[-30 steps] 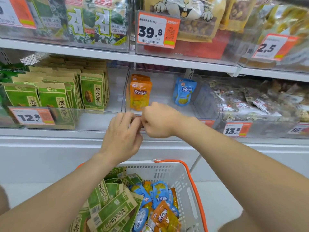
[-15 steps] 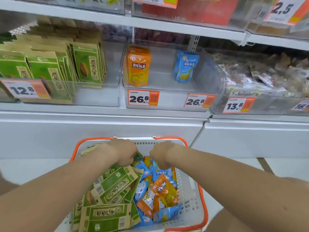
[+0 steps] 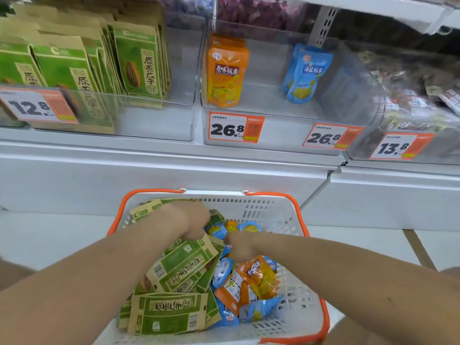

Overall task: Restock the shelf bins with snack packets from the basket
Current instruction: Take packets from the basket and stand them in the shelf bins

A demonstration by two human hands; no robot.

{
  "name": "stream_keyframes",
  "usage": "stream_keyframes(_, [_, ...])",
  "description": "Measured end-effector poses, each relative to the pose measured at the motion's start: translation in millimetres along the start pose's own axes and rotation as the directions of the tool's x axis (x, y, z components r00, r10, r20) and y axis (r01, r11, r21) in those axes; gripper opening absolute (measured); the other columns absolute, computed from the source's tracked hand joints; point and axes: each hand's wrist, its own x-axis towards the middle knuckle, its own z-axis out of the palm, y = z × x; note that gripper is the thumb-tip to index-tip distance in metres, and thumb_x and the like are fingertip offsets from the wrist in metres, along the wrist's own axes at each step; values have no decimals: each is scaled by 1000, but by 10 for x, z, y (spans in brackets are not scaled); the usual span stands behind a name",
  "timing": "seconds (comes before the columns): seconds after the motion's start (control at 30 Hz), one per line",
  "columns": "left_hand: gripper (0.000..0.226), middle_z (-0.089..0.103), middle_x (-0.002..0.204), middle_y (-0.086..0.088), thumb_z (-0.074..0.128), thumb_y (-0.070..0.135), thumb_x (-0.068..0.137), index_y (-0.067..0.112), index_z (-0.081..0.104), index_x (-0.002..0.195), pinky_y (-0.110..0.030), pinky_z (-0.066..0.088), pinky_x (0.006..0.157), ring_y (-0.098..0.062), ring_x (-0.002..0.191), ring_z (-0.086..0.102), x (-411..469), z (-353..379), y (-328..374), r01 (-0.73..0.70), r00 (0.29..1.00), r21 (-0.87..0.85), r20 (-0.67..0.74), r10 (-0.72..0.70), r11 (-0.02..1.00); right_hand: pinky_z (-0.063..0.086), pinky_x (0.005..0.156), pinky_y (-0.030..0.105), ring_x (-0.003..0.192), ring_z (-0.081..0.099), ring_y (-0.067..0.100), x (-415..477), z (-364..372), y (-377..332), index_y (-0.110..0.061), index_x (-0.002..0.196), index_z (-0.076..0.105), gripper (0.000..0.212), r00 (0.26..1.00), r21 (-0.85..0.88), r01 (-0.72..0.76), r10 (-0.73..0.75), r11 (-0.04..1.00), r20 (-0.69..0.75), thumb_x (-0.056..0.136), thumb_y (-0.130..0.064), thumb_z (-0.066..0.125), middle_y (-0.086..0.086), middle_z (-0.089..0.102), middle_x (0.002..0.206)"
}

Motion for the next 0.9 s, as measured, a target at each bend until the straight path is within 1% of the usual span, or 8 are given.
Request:
stream_keyframes(0.07, [29,67,111,-2,44,26,103,18,66,120,-40,59,83,-23,97,67,9,-12,-21,1,1000,-8,-13,-1,1000,58,89,52,119,62,43,31,-8,-2,6,137,54,40,999,76,-4,1,997,40,100,-4,46,28,58,134])
stream_keyframes(0.17, [27,66,113,-4,44,26,104,17,66,117,-41,58,85,-25,98,66,4,-33,-66,8,1000,-26,-11,-9,1000,42,62,41,66,45,25,86,10,19,-3,84,55,18,1000,108,-12,10,994,15,100,-5,45,16,50,82])
stream_keyframes(0.37, [17,63,102,1,43,23,105,20,56,95,-34,52,78,-18,84,59,-2,-48,-84,18,1000,-20,-2,-18,1000,50,68,35,80,60,23,110,-33,-46,8,109,72,23,974,303,-54,117,951,-193,99,-2,54,22,73,107])
stream_keyframes(0.5, [22,64,109,-2,43,20,105,15,63,114,-32,48,77,-22,91,60,-62,-107,-63,17,1000,-43,2,-17,999,53,61,31,72,64,24,-4,-160,-38,-5,69,59,23,887,258,-59,169,964,-430,91,-5,65,9,58,68])
stream_keyframes(0.57, [28,67,114,-5,43,22,105,13,66,117,-35,52,81,-24,96,63,-94,-126,-64,6,1000,-53,-19,-7,999,62,66,36,75,70,25,-91,-240,-23,-2,73,69,13,871,220,-63,161,973,-465,86,-3,67,13,67,74])
stream_keyframes(0.7, [29,66,123,-6,51,26,103,17,66,126,-37,53,94,-28,112,63,-90,-167,-61,-20,995,-133,-103,6,991,54,71,34,100,66,27,-424,-492,-50,-3,109,69,24,875,47,38,-10,998,-484,84,-2,68,12,68,108])
stream_keyframes(0.8, [54,59,139,-3,68,35,97,24,50,147,-38,49,102,-26,123,58,-91,-198,-76,-58,984,-287,-180,5,956,39,59,26,90,53,23,-731,-789,-107,-16,94,63,16,844,-83,162,-181,983,-505,82,-7,67,3,62,96])
stream_keyframes(0.9, [82,56,143,6,87,40,83,31,44,152,-33,46,105,-18,126,56,-161,-225,-113,-191,960,-459,-272,67,868,49,61,33,75,51,16,-1009,-1044,-167,-24,78,55,19,777,-133,246,-277,960,-565,73,-11,68,-4,61,80])
